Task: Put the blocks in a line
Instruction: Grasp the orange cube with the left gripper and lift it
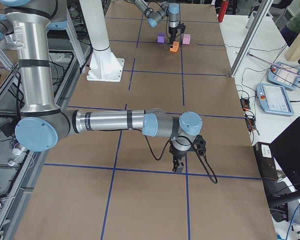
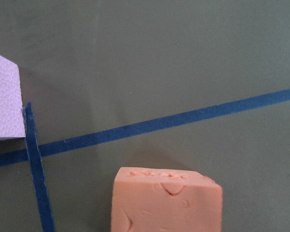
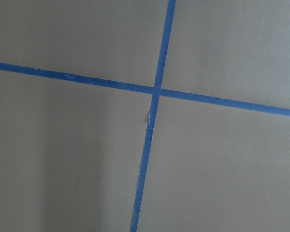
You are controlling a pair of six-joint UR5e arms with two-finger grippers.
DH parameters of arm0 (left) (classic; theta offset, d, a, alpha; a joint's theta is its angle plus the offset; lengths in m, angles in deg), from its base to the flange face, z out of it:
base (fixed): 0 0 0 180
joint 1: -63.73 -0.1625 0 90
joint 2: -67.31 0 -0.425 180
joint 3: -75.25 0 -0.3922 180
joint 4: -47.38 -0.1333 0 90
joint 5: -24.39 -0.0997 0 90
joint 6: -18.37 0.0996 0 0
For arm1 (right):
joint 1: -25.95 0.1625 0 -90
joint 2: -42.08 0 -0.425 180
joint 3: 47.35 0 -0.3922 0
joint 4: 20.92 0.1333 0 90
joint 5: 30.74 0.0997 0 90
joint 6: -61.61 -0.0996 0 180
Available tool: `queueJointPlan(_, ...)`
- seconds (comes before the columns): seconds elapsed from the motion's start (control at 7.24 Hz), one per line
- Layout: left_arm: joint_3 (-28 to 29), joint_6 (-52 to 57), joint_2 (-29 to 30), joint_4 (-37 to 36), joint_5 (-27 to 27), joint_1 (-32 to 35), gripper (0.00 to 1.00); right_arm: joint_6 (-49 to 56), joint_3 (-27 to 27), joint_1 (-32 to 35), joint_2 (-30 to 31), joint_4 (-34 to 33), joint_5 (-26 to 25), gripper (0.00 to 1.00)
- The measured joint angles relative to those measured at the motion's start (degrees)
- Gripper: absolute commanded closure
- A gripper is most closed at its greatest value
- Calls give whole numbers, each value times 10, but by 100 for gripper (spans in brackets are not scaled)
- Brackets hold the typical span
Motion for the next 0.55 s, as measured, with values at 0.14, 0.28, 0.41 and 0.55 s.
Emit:
queueJointPlan(0.14,6,2,2,2,0,-1,3,0,0,0,0,0,0,0)
queueJointPlan(0.28,14,6,6,3,0,-1,4,0,0,0,0,0,0,0)
queueJointPlan(0.41,21,9,12,4,0,-2,8,0,0,0,0,0,0,0)
queueJointPlan(0.55,28,10,17,4,0,-3,21,0,0,0,0,0,0,0)
